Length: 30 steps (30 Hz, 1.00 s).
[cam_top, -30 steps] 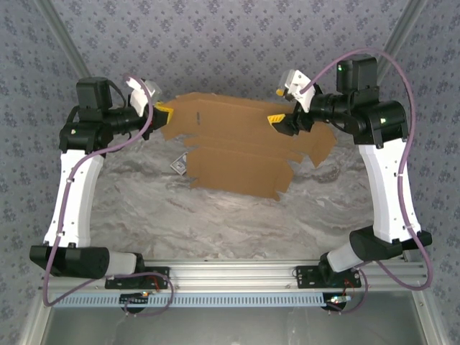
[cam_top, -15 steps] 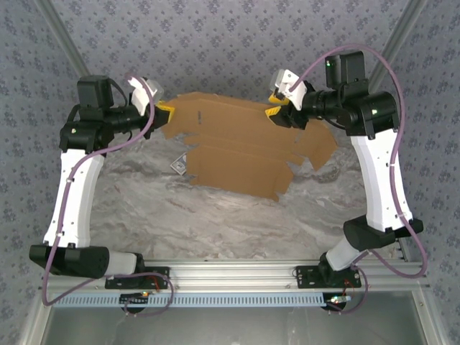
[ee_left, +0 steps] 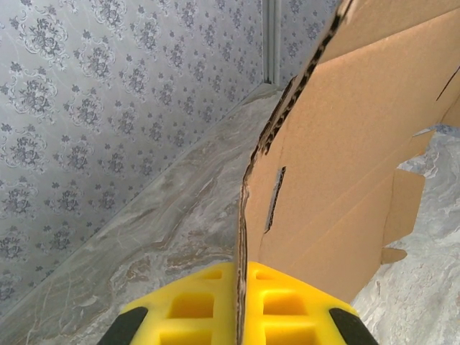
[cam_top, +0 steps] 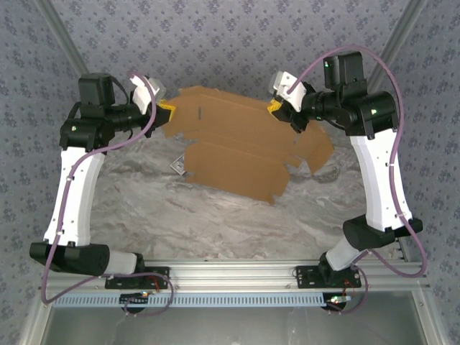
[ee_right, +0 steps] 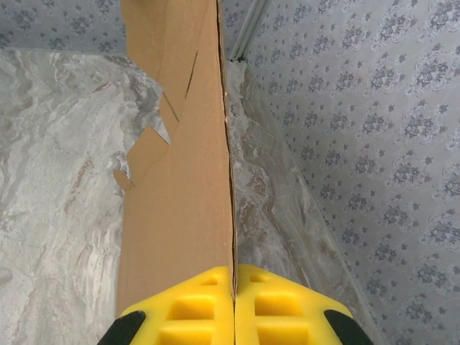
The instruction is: Fold the paper box
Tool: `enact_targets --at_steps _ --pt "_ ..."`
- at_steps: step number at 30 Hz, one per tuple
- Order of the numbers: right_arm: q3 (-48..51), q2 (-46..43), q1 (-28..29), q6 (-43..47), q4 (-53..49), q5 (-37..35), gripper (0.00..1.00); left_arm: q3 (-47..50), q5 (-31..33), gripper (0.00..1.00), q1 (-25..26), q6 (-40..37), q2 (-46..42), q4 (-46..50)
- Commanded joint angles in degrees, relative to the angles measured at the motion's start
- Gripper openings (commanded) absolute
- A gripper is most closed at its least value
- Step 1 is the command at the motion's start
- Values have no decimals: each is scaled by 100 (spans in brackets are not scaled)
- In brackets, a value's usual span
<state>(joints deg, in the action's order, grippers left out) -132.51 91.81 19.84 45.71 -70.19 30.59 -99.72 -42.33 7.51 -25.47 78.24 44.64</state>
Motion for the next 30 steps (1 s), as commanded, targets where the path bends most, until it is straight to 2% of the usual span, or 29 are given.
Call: enact_targets --at_steps 1,2,8,13,17,20,27,30 --pt "-30 -65 55 -16 81 -490 0 -207 -56 14 7 165 -45 -98" --pt "-31 -82 56 -17 89 -480 0 -161 -48 23 5 202 -80 -144" --pt "3 -211 -50 -80 119 -127 0 428 220 55 -116 496 -354 -769" --pt "210 -434 -295 -337 331 353 0 1567 379 69 -353 991 -800 -1736" --pt "303 -514 -427 -442 389 560 0 2506 362 75 -450 1407 -1111 -2547" --pt "365 -541 -464 -439 376 618 0 2788 244 76 -448 1605 -1071 -2949" --pt "484 -604 -599 -428 389 851 0 2168 -292 78 -450 1422 -470 -3043" --pt "490 -609 -646 -443 392 959 0 1865 -735 77 -449 1286 -259 -2957"
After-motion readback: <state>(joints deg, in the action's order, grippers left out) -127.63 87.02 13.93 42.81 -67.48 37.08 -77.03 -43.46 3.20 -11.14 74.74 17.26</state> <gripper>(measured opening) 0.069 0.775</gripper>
